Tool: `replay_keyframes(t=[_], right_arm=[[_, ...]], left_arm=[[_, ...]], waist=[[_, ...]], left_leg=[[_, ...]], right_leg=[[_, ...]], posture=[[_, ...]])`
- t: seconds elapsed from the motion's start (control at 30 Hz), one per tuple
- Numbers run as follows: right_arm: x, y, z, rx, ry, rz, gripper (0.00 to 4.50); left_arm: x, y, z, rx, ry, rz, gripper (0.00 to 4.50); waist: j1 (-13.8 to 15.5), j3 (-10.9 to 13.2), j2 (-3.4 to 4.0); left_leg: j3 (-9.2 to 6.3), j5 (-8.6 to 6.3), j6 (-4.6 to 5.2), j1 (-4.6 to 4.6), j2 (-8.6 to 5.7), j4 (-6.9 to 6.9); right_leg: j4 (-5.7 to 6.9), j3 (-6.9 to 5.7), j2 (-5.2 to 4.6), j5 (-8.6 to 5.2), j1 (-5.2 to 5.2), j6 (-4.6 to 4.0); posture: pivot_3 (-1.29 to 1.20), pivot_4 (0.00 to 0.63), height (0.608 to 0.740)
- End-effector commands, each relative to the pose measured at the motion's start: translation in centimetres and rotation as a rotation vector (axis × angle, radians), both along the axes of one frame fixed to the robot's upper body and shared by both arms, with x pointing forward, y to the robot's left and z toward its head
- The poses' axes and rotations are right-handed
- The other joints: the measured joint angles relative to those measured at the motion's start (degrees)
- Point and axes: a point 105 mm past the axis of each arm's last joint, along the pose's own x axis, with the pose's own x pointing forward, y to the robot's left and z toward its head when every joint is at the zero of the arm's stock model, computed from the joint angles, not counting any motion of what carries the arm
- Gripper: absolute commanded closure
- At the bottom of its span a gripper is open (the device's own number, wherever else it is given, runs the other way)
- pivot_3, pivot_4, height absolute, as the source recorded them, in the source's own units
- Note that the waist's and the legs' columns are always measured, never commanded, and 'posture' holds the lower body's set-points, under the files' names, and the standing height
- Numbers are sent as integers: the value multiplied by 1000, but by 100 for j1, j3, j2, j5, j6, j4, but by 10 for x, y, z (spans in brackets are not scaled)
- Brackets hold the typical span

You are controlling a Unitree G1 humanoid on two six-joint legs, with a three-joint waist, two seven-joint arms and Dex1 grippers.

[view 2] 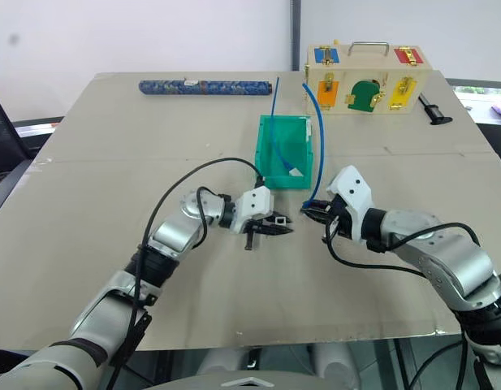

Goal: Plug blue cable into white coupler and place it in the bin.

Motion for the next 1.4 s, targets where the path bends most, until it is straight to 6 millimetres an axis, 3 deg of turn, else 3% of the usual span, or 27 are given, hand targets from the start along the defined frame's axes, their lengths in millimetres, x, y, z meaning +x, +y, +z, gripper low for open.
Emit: replay_keyframes(t=[0.03, 0.43, 0.6, 0.83, 1.1, 1.4], right_arm=[[-1, 10, 2, -24, -35, 89, 4500], [14, 30, -15, -82, -44, 177, 4500], [19, 32, -17, -98, -45, 193, 4500], [16, 22, -35, -203, -3, 250, 4500], [19, 17, -34, -265, 24, 311, 4500], [21, 28, -33, -292, 51, 368, 4500]], left_arm=[[6, 2, -8, 45, -31, -12, 4075], [0, 0, -16, 45, -16, -56, 4075], [-1, -2, -16, 41, -16, -59, 4075], [1, -1, -15, 36, -18, -52, 4075], [3, 0, -13, 38, -23, -48, 4075], [3, -1, -13, 33, -28, -47, 4075]], waist=[[16, 0, -1], [15, -3, -1], [8, -5, -1], [10, -8, -1], [11, -10, -1], [9, -11, -1]], left_leg=[[0, 0, 0, -1, -1, 2], [-5, 0, 0, 8, -3, 17], [-8, 0, 0, 8, -4, 17], [-8, 0, 0, 13, -4, 17], [-8, 0, 0, 13, -5, 18], [-10, 0, 0, 13, -5, 18]], right_leg=[[-1, 0, 0, 0, 0, 0], [9, -3, -2, 2, 13, 1], [9, -4, -2, 2, 14, 1], [13, -5, -2, 2, 17, 1], [13, -5, -3, 2, 18, 1], [13, -6, -3, 2, 18, 1]], posture=[[0, 150, 740], [0, 150, 740], [0, 150, 740], [0, 150, 740], [0, 150, 740], [0, 150, 740]])
